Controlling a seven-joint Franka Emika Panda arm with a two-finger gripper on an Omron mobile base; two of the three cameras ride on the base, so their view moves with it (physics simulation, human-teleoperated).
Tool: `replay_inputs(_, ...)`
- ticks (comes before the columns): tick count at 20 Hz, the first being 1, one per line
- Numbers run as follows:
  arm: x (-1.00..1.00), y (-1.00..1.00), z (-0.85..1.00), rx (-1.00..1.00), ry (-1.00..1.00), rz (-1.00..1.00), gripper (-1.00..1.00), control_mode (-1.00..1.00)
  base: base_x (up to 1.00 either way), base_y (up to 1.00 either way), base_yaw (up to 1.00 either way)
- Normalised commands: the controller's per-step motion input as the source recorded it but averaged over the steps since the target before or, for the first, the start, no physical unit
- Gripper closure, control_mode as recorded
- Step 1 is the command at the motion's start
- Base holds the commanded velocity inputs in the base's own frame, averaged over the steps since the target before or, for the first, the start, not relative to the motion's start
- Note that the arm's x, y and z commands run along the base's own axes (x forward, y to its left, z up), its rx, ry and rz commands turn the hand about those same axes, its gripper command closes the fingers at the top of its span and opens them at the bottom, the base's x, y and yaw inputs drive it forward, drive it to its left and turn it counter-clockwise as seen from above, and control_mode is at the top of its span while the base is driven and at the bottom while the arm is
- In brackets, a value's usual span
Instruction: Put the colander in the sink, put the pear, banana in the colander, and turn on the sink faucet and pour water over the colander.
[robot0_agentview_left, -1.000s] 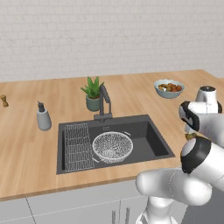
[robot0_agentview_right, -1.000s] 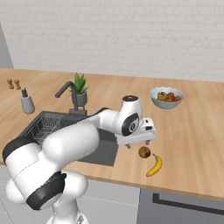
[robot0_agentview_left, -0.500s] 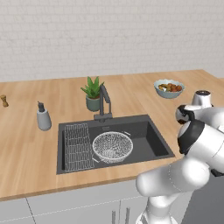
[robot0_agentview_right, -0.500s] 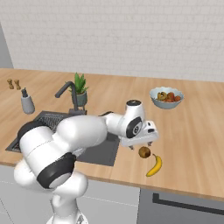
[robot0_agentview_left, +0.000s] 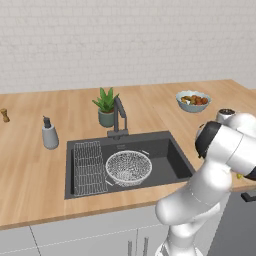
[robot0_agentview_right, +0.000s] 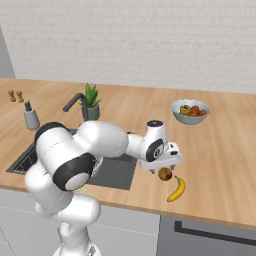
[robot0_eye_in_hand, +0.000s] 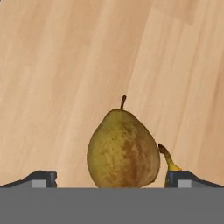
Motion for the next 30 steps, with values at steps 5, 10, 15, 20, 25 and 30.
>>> replay_inputs(5,0.19,-0.27,-0.33,0.0,0.0,0.0,-1.0,-1.0,0.0,0.0,0.0)
replay_inputs(10,0.08,-0.03,-0.37,-0.04,0.0,0.0,-1.0,-1.0,0.0,0.0,0.0)
replay_inputs(15,0.04,0.0,-0.49,-0.01,0.03,0.0,1.0,-1.0,0.0,0.0,0.0)
replay_inputs(20,-0.09,0.0,-0.46,0.0,0.02,0.01,1.0,-1.0,0.0,0.0,0.0)
replay_inputs(25,-0.55,0.37,0.15,0.01,-0.17,0.23,1.0,-1.0,0.0,0.0,0.0)
replay_inputs(30,-0.22,0.87,0.58,0.02,-0.46,0.35,1.0,-1.0,0.0,0.0,0.0)
